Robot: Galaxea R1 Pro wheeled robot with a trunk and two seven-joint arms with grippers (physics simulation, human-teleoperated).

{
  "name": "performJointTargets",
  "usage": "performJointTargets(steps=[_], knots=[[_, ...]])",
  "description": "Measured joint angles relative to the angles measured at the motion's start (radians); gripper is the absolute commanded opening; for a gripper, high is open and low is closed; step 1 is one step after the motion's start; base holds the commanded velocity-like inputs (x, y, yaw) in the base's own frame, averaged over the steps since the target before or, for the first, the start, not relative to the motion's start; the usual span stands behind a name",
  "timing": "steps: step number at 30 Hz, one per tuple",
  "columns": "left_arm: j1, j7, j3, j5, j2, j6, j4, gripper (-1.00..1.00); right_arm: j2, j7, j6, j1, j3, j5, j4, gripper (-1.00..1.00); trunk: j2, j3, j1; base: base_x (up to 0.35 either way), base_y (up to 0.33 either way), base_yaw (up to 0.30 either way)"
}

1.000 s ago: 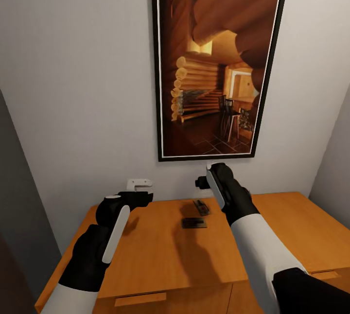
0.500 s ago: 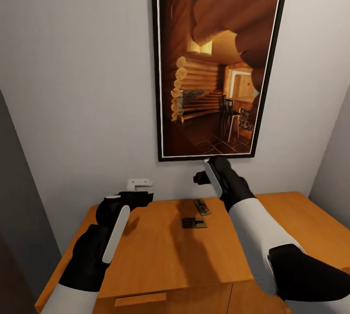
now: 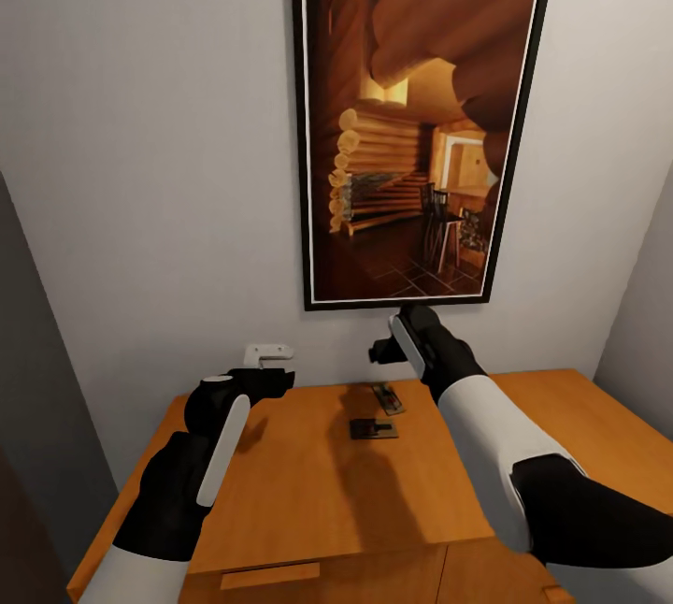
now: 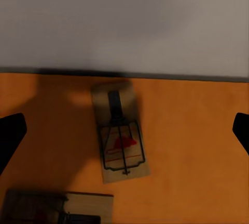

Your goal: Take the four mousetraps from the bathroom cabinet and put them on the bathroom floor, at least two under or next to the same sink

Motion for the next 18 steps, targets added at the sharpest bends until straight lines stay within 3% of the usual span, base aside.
performJointTargets(steps=[12, 18], knots=[[0.0, 0.0, -0.001, 0.0, 0.0, 0.0, 0.0, 1.0, 0.0, 0.02, 0.0, -0.013, -0.001, 0.0, 0.067, 1.0, 0.0, 0.0, 0.0, 0.0, 0.0, 0.0], [0.0, 0.0, -0.001, 0.0, 0.0, 0.0, 0.0, 1.0, 0.0, 0.025, 0.0, -0.05, -0.004, 0.0, 0.137, 1.0, 0.0, 0.0, 0.0, 0.0, 0.0, 0.0]])
